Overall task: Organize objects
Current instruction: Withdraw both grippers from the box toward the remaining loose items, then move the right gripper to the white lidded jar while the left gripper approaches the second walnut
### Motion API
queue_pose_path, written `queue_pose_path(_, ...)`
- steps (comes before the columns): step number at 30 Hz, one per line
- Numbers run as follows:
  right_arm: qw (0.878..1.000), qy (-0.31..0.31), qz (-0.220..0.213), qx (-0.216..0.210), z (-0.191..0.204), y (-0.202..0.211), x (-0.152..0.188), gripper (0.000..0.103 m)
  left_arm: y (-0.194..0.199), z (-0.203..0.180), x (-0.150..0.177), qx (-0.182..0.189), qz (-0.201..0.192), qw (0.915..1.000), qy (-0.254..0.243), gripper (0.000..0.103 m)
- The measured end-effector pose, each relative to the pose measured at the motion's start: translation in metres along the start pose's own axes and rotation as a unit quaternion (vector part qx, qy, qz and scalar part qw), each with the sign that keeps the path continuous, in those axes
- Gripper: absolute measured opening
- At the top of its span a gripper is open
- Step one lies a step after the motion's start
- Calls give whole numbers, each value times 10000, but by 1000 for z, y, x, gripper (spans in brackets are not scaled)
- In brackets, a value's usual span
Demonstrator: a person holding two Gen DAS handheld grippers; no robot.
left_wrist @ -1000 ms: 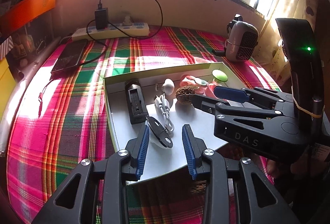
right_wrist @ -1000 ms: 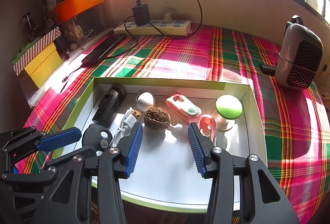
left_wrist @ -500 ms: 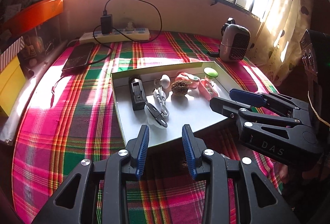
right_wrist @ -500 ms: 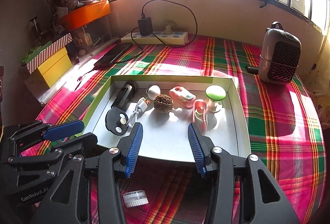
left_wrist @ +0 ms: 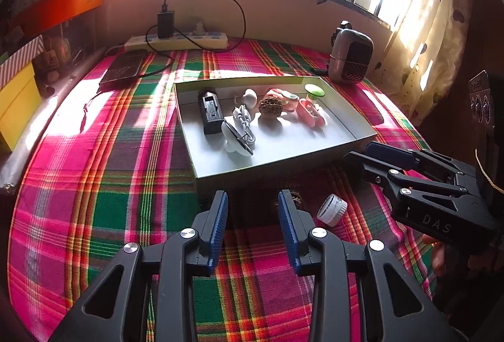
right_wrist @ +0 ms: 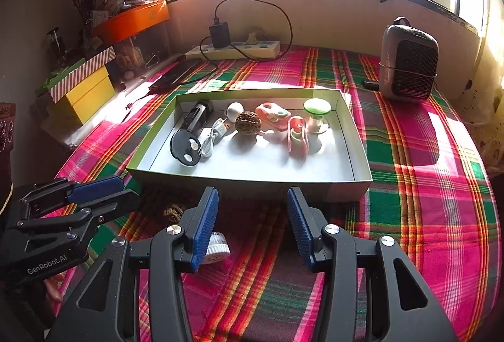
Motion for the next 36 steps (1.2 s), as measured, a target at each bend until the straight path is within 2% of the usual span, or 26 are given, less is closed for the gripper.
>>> queue_pose_path(6, 9997, 218, -91, -106, 13, 5, 12, 47, -1, 4, 15, 182, 95, 9997, 128, 32)
queue_pose_path(17, 9986, 348, 328, -223, 23, -13, 33, 47, -2, 10, 25, 285, 187, 9991, 264, 32)
queue_pose_path(25, 9971, 411, 595, -251, 28, -26, 37, 47, -6, 10, 26, 381, 262, 9986, 256, 32)
queue_pose_path(36, 9971, 378, 600, -271, 21, -27, 36, 47, -13, 2, 25, 581, 371, 9975, 170, 32)
Point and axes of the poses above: each gripper's, at about its wrist camera, not at the fingertips, and y roughly against the way its jaws point, z to its left, x to its underside, the point moved 3 cm from there along -y, roughly the way its jaws point, and after that the axes turned 2 degrees about -z, right-handed, at the moved point
